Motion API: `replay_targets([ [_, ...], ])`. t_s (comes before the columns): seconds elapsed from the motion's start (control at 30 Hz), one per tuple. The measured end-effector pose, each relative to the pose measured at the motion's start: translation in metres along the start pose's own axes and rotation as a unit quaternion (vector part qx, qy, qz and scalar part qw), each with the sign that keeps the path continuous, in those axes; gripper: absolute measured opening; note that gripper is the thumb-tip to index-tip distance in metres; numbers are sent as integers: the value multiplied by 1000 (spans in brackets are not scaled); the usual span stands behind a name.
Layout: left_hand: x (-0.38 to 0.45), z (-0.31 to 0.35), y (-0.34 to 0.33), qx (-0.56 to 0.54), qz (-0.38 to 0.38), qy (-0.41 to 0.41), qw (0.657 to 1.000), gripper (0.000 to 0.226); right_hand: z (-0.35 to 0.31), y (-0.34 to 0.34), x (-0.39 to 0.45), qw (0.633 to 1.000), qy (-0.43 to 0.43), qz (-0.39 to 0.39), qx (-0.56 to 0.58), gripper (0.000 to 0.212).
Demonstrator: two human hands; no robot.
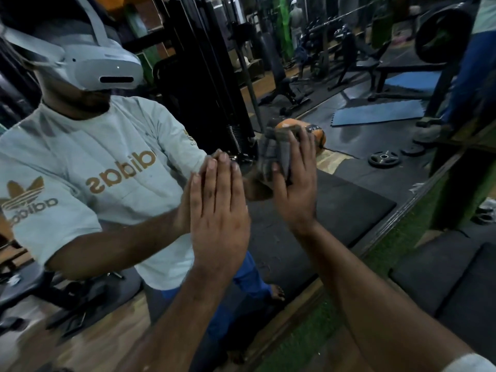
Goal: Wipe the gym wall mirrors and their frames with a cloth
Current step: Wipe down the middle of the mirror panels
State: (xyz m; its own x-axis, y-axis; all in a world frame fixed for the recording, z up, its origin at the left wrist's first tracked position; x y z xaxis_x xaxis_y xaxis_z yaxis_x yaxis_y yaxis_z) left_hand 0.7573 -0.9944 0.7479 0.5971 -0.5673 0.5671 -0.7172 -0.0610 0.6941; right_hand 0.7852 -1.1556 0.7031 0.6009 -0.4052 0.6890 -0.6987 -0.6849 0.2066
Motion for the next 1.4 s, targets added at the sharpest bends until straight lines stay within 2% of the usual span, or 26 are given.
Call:
replay_targets([
  [0.07, -10, -9, -4, 21, -16, -6, 1000, 80, 27, 0, -19, 986, -136, 52, 77, 63],
  [0.1, -13, -11, -6, 35, -22, -21, 999, 83, 30, -3, -25, 966, -209, 80, 128, 65],
  [0.17, -15, -14, -8, 44, -26, -52, 997, 82, 9, -13, -25, 934, -283, 114, 187, 68],
  [0.2, -15, -15, -7, 34, -23, -60, 997, 76, -13, -18, -19, 944, -252, 108, 186, 65],
  [0.27, -15, -20, 0, -8, -15, -66, 998, 65, -63, -28, -15, 986, -80, 64, 130, 53],
  [0.33, -22, -30, 8, -66, -1, -72, 995, 59, -80, -42, -24, 996, 26, 6, 84, 54],
  [0.4, -39, -45, 15, -90, 14, -69, 993, 59, -59, -43, -37, 998, 12, 2, 55, 57],
  [0.47, -61, -62, 21, -62, 29, -38, 997, 67, -33, -43, -54, 988, -96, 29, 114, 62],
  [0.5, -69, -73, 23, -43, 32, -13, 998, 70, -31, -45, -62, 972, -161, 52, 163, 66],
  [0.57, -80, -96, 26, -18, 26, 37, 999, 75, -49, -56, -68, 946, -237, 78, 208, 75],
  [0.63, -85, -108, 25, 1, 17, 32, 999, 76, -91, -66, -60, 960, -190, 52, 201, 78],
  [0.73, -89, -112, 23, 10, 16, 8, 1000, 75, -145, -76, -55, 992, -23, -8, 121, 67],
  [0.83, -88, -113, 24, 8, 4, 11, 1000, 77, -133, -79, -69, 998, 59, -21, 10, 62],
  [0.87, -87, -113, 25, 13, -3, 9, 1000, 77, -119, -80, -75, 998, 56, -17, -17, 62],
  [0.93, -89, -111, 26, 25, -24, 2, 999, 79, -92, -78, -89, 1000, -9, -10, -5, 66],
  [1.0, -92, -111, 23, 35, -37, -10, 999, 82, -78, -79, -100, 991, -109, -3, 74, 69],
  [1.07, -92, -115, 23, 39, -39, -18, 998, 82, -78, -82, -98, 967, -199, 15, 155, 69],
  [1.13, -93, -117, 26, 27, -25, -33, 999, 78, -97, -82, -87, 953, -225, 24, 203, 71],
  [1.17, -94, -118, 29, 10, -14, -40, 999, 75, -113, -83, -81, 957, -199, 11, 212, 73],
  [1.23, -99, -125, 37, -42, 10, -18, 999, 71, -154, -85, -80, 977, -90, -46, 186, 70],
  [1.33, -111, -144, 48, -54, 39, 62, 996, 67, -168, -88, -88, 991, 89, -103, 14, 69],
  [1.37, -114, -149, 47, -40, 33, 72, 996, 68, -157, -89, -92, 991, 91, -96, -24, 69],
  [1.4, -117, -152, 46, -31, 22, 68, 997, 71, -143, -89, -97, 996, 47, -78, -22, 69],
])
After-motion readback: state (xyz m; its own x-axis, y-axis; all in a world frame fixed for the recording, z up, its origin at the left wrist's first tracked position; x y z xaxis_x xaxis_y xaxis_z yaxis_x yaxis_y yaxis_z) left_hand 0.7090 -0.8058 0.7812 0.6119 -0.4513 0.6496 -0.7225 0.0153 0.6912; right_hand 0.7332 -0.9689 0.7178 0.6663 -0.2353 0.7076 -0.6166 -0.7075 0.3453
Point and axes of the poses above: each hand's wrist, its own x-axis towards the middle knuckle, its own y-axis out of the back of the hand, z = x × y, the point moved 7 cm from there along x, towards the middle knuckle, and after that the axes turned 13 degrees about -z, right-handed, at the moved point
